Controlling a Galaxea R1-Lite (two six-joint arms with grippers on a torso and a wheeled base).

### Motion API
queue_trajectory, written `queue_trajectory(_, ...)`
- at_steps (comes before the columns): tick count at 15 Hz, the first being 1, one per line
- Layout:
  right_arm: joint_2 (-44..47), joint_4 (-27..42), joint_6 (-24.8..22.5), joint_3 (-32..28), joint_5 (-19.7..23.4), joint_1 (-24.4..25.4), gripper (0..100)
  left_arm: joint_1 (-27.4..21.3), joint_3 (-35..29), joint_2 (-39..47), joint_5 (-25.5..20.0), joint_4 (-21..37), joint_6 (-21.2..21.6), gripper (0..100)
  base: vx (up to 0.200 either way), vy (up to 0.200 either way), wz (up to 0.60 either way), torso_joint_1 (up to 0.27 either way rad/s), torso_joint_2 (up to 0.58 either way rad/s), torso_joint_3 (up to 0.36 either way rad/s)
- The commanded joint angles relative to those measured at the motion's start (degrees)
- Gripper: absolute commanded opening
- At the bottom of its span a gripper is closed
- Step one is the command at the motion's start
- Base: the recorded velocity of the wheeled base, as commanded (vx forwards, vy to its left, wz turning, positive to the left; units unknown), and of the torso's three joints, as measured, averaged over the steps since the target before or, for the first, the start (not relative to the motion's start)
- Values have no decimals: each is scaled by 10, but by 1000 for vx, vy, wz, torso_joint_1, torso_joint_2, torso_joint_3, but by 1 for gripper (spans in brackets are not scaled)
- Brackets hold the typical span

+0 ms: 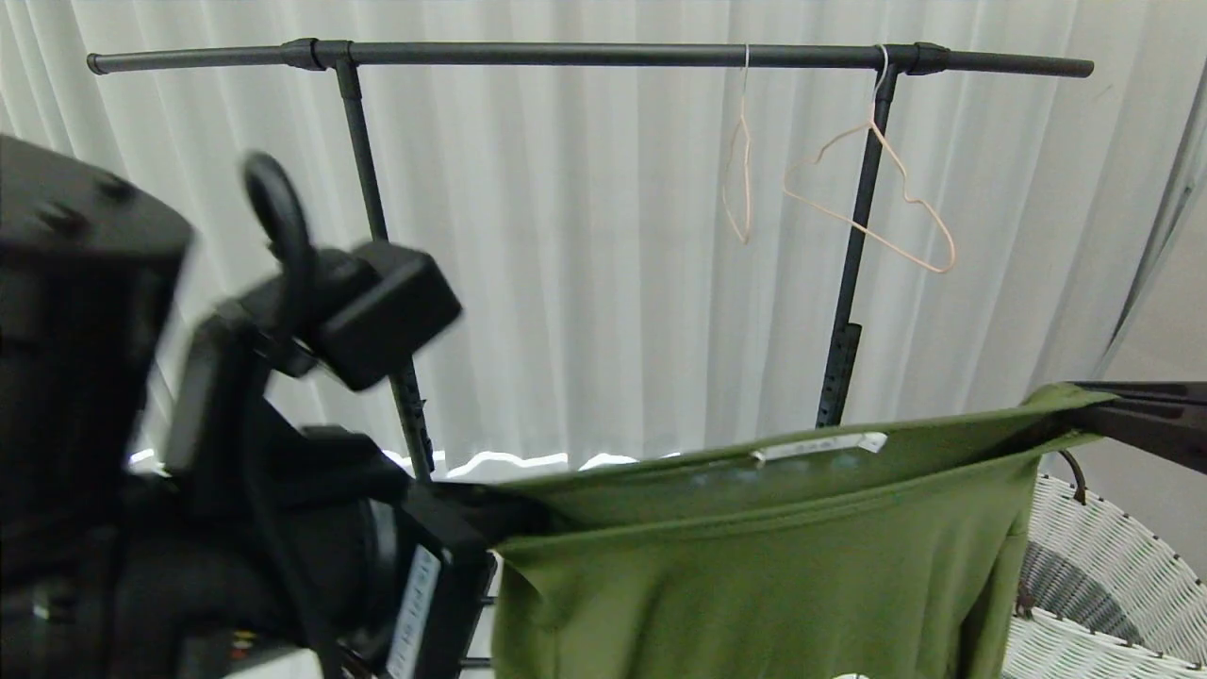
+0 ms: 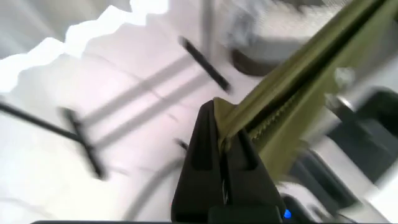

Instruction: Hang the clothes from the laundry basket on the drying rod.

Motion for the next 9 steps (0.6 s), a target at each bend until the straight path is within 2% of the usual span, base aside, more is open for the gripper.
queue_trajectory(1,57,-5,0,-39,-16,26,0,40,-70,-35,33,5,45,0,0,0,0,0,0,0)
queue_trajectory(3,83,-5,4,-83,-35,28,0,52,-126,-19,37,5,78,0,0,0,0,0,0,0)
queue_trajectory(4,105,0,6,-133,-38,28,0,70,-169,-3,37,5,106,0,0,0,0,0,0,0)
queue_trajectory(6,127,23,10,-197,-41,28,0,93,-217,20,34,5,127,0,0,0,0,0,0,0)
queue_trajectory(9,127,63,10,-241,-52,26,0,97,-243,37,31,3,128,0,0,0,0,0,0,0)
